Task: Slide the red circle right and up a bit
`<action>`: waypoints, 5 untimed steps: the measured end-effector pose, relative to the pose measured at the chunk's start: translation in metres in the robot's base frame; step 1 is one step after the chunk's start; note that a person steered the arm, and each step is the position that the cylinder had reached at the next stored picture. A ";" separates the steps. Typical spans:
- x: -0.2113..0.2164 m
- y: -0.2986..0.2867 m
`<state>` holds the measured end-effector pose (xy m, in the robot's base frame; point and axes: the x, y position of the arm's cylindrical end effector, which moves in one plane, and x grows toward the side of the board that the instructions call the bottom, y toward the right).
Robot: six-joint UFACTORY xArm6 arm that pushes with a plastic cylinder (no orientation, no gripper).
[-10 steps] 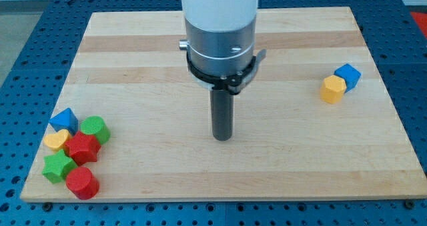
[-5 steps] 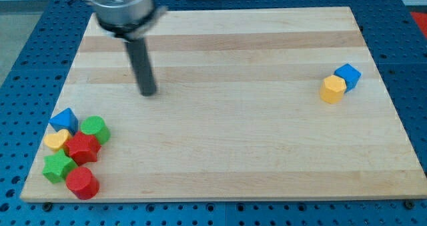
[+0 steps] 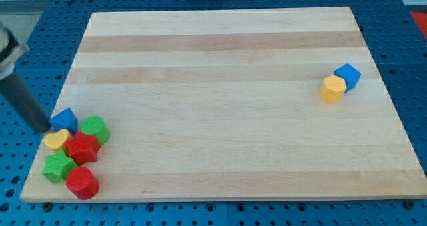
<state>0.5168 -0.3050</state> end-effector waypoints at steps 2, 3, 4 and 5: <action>0.043 0.000; 0.086 0.006; 0.102 0.020; 0.101 0.057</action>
<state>0.6178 -0.2478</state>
